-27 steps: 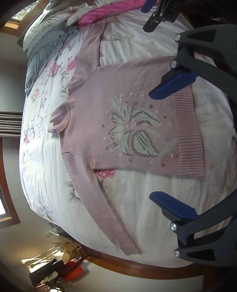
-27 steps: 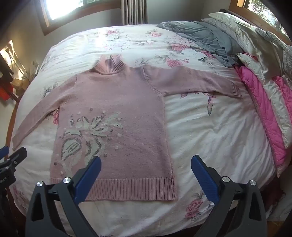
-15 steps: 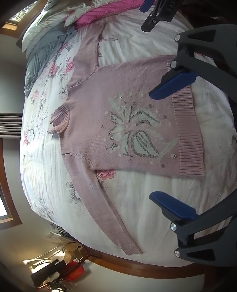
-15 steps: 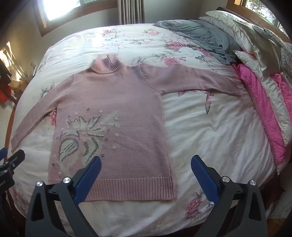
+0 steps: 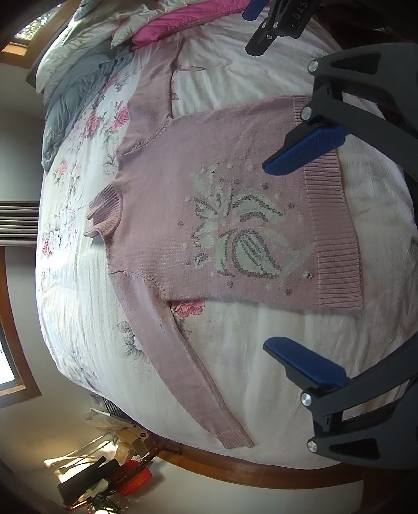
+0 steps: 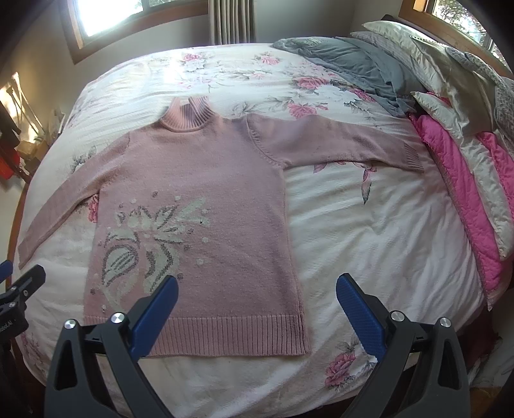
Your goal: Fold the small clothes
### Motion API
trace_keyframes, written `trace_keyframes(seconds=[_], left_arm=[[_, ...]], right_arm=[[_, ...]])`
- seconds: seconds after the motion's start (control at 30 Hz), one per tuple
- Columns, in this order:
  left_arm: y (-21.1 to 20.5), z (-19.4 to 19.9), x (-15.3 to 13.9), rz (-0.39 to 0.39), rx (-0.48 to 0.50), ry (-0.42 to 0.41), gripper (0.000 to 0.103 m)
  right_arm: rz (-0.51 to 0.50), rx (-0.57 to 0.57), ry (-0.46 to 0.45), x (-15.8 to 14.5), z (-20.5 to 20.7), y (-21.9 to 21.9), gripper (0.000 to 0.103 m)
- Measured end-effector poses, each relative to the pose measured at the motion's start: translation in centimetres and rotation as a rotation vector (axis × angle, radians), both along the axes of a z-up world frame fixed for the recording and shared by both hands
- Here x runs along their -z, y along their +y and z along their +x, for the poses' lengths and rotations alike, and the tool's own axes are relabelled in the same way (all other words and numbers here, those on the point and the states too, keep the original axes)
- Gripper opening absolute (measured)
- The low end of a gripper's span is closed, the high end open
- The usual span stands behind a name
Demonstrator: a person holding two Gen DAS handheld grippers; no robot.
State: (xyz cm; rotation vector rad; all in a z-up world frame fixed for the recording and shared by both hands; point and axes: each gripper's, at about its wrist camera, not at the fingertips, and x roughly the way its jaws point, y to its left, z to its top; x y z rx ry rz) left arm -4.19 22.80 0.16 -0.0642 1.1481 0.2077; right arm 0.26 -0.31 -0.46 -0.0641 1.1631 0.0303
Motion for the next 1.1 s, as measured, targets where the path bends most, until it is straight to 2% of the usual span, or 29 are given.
trace_keyframes(seconds=[1.1], left_arm=[[0.72,-0.03,0.19,0.012,-0.010,-0.005,0.100]], right_arm=[[0.011,0.002,-0.009,0.23,-0.04,0.13,0.099]])
